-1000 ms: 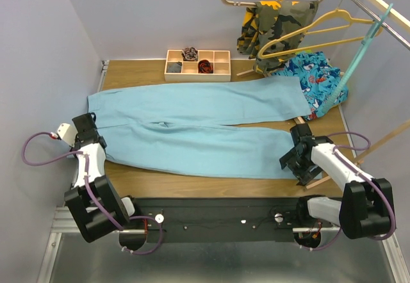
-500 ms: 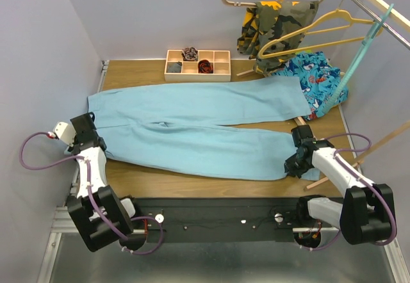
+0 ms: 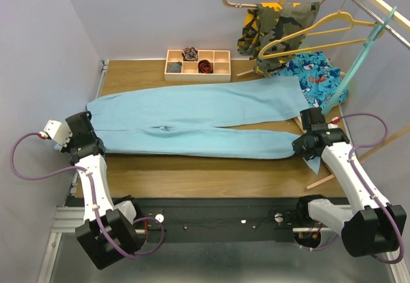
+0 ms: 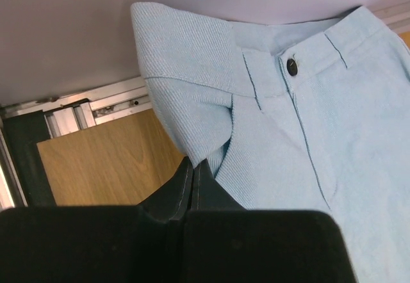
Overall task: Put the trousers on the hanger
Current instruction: Fold the trousers at the center of the board.
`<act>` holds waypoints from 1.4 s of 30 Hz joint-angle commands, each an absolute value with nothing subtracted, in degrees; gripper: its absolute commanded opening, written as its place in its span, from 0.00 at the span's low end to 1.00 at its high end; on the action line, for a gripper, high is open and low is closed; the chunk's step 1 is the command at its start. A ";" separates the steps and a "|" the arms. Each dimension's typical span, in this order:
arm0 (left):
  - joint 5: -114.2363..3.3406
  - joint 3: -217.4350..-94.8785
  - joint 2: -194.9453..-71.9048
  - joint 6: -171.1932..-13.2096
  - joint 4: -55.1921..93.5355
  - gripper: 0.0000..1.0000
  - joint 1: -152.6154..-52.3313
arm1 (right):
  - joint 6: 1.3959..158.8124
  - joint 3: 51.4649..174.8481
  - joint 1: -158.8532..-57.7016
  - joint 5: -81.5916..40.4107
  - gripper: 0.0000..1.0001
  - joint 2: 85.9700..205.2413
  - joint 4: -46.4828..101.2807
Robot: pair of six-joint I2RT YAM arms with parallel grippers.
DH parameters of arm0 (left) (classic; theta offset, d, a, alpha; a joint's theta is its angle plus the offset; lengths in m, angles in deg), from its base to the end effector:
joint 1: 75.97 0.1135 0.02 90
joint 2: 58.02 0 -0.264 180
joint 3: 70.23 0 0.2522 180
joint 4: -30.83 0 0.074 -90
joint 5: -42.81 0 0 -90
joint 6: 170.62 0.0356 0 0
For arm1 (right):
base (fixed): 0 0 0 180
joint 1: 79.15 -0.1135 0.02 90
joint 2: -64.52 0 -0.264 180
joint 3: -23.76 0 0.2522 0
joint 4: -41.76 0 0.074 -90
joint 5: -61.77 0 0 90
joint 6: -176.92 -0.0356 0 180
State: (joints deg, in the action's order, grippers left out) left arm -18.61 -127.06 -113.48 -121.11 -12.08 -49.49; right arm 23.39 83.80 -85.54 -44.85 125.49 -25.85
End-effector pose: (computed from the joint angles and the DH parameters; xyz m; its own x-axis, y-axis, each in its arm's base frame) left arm 0.1725 0.1050 0.2672 0.0109 -0.6316 -0.7752 -0.9269 0.2844 -0.2447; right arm 0.1836 0.0103 0.2396 -0.4146 0.8167 -0.4014 0.8267 0.5224 0.2088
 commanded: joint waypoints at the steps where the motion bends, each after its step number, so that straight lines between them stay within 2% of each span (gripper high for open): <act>1: -7.55 -129.25 -110.75 -118.07 -10.71 0.00 -48.90 | 22.93 87.26 -84.60 -60.57 0.01 124.81 -31.07; 10: -8.51 -129.60 -112.42 -112.71 -5.09 0.00 -51.89 | 32.77 92.01 -84.69 -64.71 0.01 132.55 -23.52; 25: -17.12 -133.82 -119.27 -106.99 5.11 0.00 -56.46 | 42.35 98.60 -84.60 -60.58 0.01 147.74 -11.82; 42: -21.52 -141.29 -131.57 -104.44 9.86 0.00 -58.31 | 46.31 119.78 -84.69 -59.78 0.01 168.67 -9.97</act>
State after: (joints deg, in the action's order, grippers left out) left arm -23.64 -137.46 -128.61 -106.71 4.25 -59.00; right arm 43.17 113.64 -85.92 -52.20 164.51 -10.86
